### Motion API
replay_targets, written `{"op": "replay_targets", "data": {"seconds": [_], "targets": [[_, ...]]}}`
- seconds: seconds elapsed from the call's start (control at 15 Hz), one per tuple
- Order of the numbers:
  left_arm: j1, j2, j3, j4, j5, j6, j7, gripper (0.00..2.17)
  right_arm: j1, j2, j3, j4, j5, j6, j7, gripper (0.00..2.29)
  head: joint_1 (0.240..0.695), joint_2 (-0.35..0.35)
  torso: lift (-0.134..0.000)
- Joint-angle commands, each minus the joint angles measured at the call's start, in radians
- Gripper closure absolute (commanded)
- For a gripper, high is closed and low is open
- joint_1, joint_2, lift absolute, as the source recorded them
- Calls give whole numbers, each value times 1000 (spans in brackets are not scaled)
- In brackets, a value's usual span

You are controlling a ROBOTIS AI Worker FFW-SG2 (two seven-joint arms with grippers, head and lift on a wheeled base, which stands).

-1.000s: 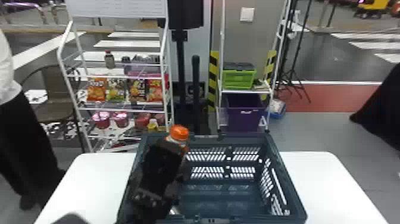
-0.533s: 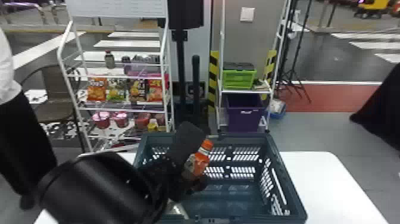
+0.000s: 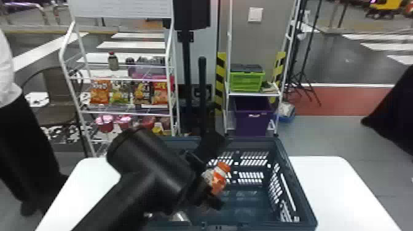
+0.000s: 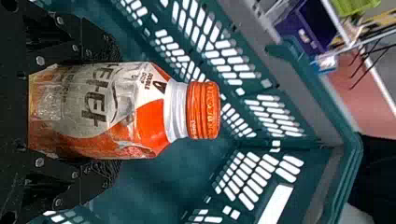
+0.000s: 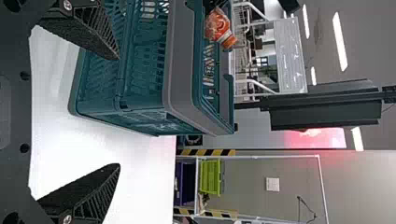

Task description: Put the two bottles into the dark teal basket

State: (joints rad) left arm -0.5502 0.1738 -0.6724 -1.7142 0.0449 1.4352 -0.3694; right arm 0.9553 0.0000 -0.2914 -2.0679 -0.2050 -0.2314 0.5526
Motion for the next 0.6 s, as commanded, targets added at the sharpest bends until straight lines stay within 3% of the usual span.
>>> {"op": "replay_targets", "data": {"seconds": [0.0,0.07,0.13,0.2,0.4,0.53], "targets": [[-27,-43,-18,76,-42,-3,-19,1848,2,1,2,5,-2,-9,0,70,499,0,0],[-28,-46,-19,90,-45,-9,-13,1200,2,1,2,6,-2,-15,0,70,499,0,0],[-33,-46,-21,90,-45,-9,-9,259,2,1,2,6,-2,-18,0,70,499,0,0],[-36,-46,-21,90,-45,-9,-8,19,-1,1,2,6,-4,-18,0,70,499,0,0],[-34,-43,4,64,-40,-6,17,19,-7,1,2,6,-2,-12,0,70,499,0,0],[7,-23,65,-33,-23,-9,90,39,-10,1,3,6,-1,-12,1,70,499,0,0]]}}
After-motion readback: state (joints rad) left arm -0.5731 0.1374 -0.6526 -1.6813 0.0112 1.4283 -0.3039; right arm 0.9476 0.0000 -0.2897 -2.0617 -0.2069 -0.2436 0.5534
